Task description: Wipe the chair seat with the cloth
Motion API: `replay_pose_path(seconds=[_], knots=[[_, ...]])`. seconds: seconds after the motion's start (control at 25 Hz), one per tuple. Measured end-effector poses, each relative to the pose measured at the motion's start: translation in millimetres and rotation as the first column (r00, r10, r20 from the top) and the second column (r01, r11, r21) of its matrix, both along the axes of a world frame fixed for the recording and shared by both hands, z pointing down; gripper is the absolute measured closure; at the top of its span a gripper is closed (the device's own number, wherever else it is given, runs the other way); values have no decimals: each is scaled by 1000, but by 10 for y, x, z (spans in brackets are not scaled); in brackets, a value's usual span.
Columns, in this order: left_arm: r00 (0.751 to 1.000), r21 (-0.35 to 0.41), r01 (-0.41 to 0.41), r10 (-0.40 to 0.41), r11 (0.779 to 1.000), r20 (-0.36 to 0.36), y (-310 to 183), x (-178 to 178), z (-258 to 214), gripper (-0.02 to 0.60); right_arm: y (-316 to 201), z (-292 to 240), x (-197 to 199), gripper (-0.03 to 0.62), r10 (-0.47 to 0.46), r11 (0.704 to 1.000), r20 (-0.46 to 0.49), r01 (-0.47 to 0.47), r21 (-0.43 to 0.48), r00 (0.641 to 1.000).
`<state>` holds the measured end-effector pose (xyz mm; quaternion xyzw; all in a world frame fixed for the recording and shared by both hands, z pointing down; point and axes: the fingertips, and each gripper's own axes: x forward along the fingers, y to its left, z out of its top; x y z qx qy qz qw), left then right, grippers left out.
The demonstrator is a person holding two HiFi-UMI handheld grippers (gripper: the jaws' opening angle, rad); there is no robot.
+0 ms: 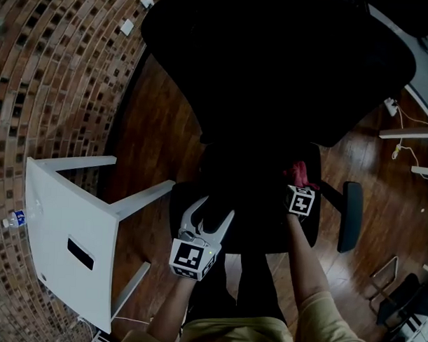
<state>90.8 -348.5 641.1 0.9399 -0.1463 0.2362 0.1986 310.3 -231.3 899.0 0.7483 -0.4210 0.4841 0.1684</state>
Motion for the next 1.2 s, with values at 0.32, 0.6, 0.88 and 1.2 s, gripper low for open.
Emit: replay_pose_path(seconds=[0.32,0.6,0.88,1.2], knots=[[995,73,94,-97,993,32,-442,-505,-258,342,-1623,-203,-2835,526,-602,783,235,507,362,763],[996,62,80,-81,995,26,-354,-473,-264,342,-400,237,-1078,528,-323,944,23,324,-64,946],[998,18,57,-56,998,-18,-127,-289,-182,342,816,19,486,528,17,971,-139,-50,-234,990],[997,37,78,-78,996,-2,-187,-458,-271,342,-899,-256,-2190,528,-455,870,224,377,317,862]])
